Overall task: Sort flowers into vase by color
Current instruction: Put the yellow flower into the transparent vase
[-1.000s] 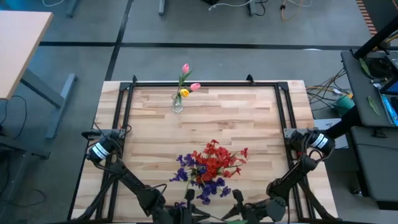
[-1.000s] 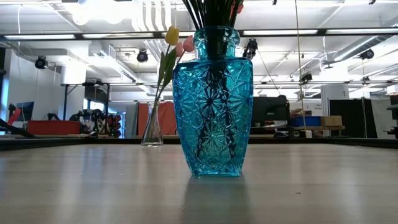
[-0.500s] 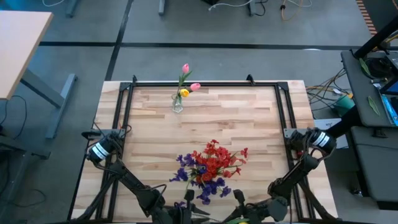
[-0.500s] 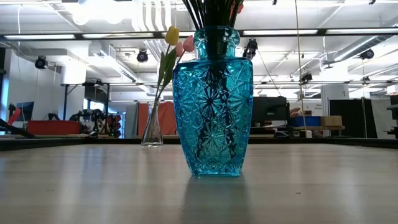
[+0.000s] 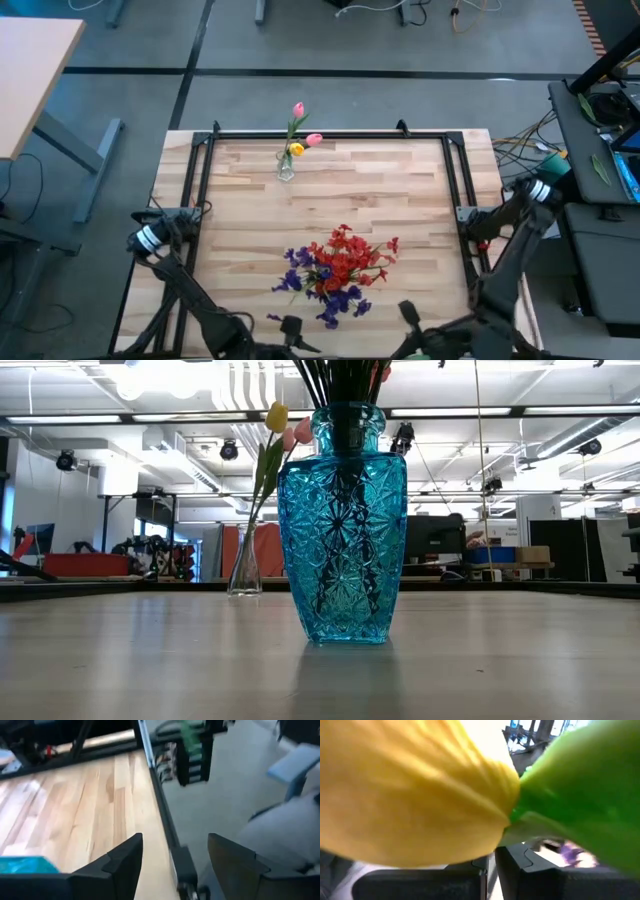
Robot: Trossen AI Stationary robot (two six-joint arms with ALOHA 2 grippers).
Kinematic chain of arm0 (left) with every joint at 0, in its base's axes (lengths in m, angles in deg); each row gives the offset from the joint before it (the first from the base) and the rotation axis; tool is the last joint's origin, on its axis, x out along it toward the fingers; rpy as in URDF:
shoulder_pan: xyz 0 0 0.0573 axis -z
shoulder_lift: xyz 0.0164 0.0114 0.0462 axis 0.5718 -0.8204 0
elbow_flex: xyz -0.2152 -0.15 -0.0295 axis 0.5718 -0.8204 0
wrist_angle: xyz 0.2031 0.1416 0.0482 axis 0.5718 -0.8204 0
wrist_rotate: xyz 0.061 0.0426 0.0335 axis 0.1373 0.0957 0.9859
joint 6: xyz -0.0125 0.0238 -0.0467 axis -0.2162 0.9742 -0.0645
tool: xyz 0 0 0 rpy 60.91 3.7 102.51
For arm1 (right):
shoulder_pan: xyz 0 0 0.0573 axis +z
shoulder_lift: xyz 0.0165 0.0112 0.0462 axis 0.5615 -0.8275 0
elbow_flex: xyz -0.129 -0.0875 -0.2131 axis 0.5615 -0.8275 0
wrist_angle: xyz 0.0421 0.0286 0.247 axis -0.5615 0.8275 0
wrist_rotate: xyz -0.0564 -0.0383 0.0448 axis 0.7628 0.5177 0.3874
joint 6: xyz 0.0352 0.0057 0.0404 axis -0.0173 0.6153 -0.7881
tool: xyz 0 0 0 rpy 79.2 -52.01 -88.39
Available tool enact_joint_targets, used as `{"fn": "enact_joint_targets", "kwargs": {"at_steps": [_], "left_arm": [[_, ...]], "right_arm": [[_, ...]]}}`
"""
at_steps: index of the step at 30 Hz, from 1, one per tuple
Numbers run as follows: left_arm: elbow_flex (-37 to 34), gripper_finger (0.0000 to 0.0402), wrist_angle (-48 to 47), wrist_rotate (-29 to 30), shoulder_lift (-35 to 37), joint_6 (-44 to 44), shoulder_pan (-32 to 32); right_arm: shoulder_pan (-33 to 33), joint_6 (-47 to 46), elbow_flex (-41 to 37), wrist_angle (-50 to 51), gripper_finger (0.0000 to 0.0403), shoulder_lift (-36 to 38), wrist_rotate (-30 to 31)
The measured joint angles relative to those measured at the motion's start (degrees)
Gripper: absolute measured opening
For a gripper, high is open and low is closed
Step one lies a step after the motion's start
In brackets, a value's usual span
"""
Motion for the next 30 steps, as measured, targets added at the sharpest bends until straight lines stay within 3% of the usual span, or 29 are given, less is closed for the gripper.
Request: {"fn": "enact_joint_targets", "kwargs": {"at_steps": [5,12,23,30], "left_arm": [[7.51,0.0191,-13.43,0.02,0.02,-0.95,2.09],[18.79,0.0152,-26.51,0.27,0.52,7.28,3.37],[34.67,0.0118,-47.09,0.03,2.83,21.7,0.83],[33.69,0.0114,-51.39,-12.95,10.27,28.59,-7.89]], "right_arm": [[-1.02,0.99,12.06,14.84,0.0013,2.7,0.09],[-4.44,5.51,26.22,26.51,0.0013,5.16,0.17],[-17.61,12.32,41.98,40.3,0.0013,5.06,2.17],[-29.5,12.92,46.04,47.67,0.0013,5.08,-0.9]]}}
